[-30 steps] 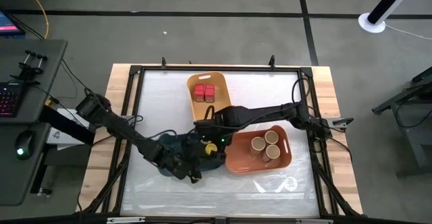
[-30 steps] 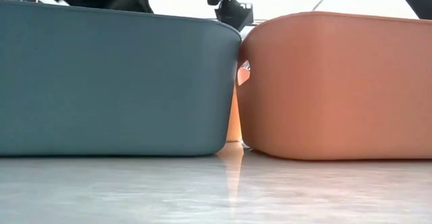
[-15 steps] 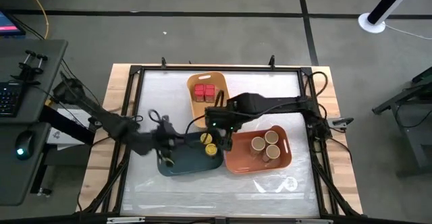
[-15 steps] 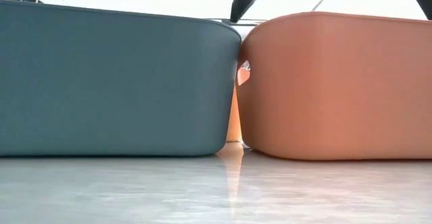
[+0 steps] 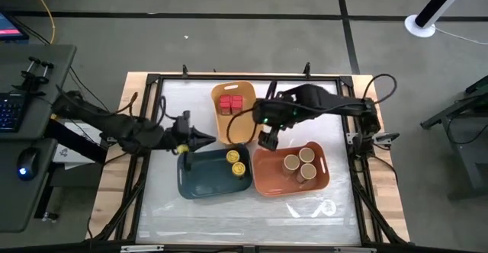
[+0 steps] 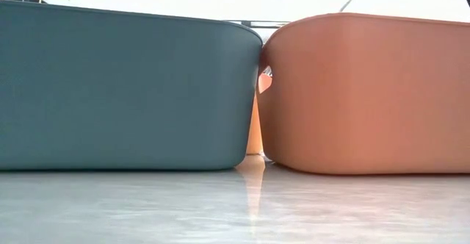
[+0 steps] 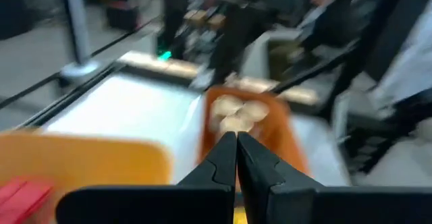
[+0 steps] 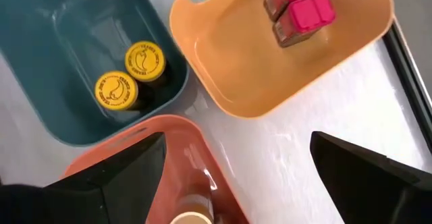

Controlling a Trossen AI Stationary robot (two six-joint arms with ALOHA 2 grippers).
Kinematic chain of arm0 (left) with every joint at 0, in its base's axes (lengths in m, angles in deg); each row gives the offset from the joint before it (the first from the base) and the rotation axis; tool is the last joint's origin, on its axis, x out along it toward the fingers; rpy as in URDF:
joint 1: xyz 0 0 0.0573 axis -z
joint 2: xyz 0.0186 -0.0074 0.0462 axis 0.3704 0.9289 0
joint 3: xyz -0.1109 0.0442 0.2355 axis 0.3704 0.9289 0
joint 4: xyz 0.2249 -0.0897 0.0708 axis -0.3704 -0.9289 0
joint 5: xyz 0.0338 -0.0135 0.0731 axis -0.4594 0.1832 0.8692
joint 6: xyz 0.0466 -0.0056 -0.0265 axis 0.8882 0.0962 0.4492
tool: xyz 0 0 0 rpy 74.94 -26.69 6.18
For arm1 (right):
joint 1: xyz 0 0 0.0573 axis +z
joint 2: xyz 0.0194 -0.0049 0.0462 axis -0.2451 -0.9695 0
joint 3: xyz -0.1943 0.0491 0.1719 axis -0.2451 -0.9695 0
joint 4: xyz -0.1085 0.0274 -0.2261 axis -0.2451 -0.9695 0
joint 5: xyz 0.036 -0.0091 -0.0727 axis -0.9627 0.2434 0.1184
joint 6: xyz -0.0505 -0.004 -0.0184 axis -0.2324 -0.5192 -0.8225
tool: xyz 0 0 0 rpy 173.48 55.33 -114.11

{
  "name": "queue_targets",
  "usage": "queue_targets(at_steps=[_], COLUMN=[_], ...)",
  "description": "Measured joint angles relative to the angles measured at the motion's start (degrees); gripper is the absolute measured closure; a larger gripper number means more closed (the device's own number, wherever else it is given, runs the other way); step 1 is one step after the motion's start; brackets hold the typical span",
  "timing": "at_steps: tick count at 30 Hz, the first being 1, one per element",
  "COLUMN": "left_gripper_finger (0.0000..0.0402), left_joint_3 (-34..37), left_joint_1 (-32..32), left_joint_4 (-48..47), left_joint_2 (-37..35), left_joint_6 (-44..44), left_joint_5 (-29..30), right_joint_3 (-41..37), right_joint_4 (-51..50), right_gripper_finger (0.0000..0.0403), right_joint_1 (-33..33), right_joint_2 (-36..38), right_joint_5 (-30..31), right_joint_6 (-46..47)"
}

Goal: Sort spices by type
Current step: Return to Home Position

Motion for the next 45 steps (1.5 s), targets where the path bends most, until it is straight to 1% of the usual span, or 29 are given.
queue_targets(at_steps=[3,4,5,8,10,15,20,23,25,28,33,35,36,39,40,42,45], left_gripper_finger=[0.0401,0.0401,0.0401,0.0401,0.0401,0.0401,0.0401,0.0401,0.0401,0.0401,0.0401,0.0401,0.0401,0.0401,0.0401,0.0401,0.0401], left_joint_3=[7.3,9.9,12.4,18.8,22.4,32.2,43.4,48.2,50.1,50.1,50.0,50.0,50.0,50.0,50.0,50.0,50.0], left_joint_1=[-5.7,-7.7,-9.4,-13.2,-14.5,-15.6,-15.5,-15.4,-15.4,-15.4,-15.4,-15.4,-15.4,-15.4,-15.4,-15.4,-15.4], left_joint_4=[16.1,20.6,23.1,24.7,25.6,26.3,29.7,30.4,28.7,23.4,19.8,18.5,18.0,15.8,15.5,14.9,14.4], left_joint_2=[0.1,0.1,-0.2,-3.3,-7.1,-20.5,-34.1,-40.9,-44.4,-48.4,-51.2,-51.3,-51.3,-51.2,-51.2,-51.2,-51.2], left_joint_6=[2.1,1.6,0.3,-3.8,-4.3,-4.4,-8.9,-11.2,-12.5,-12.8,-13.5,-15.0,-15.8,-16.2,-16.3,-16.3,-16.3], left_joint_5=[-11.9,-14.9,-15.9,-15.9,-16.4,-16.9,-16.0,-15.9,-15.8,-15.7,-15.7,-15.7,-15.7,-15.8,-15.8,-15.8,-15.9], right_joint_3=[0.0,0.0,0.0,-0.1,-0.1,-0.1,-0.1,-0.1,-0.1,-0.1,-1.2,-5.9,-9.8,-24.6,-30.1,-40.9,-57.6], right_joint_4=[0.0,0.0,0.0,0.0,0.0,0.0,0.0,0.0,0.0,0.0,0.4,0.3,0.3,1.7,4.2,12.4,30.0], right_gripper_finger=[0.0039,0.0039,0.0039,0.0039,0.0039,0.0039,0.0039,0.0039,0.0039,0.0039,0.0039,0.0039,0.0039,0.0043,0.0045,0.0047,0.0048], right_joint_1=[-0.6,-0.6,-0.6,0.7,1.9,3.9,4.9,5.7,6.2,7.2,8.2,8.3,8.4,9.4,9.8,10.1,8.7], right_joint_2=[1.7,2.4,3.0,5.0,6.4,10.2,12.8,13.5,13.5,13.4,14.4,17.5,20.0,28.8,32.1,39.3,51.2], right_joint_5=[0.0,0.0,0.2,1.8,3.6,8.3,10.4,11.7,11.8,11.7,10.8,10.6,10.1,9.4,9.6,9.5,11.0], right_joint_6=[1.5,2.3,2.9,4.9,6.7,12.2,16.9,19.8,21.5,22.7,22.9,24.8,26.6,34.2,36.0,37.5,34.9])
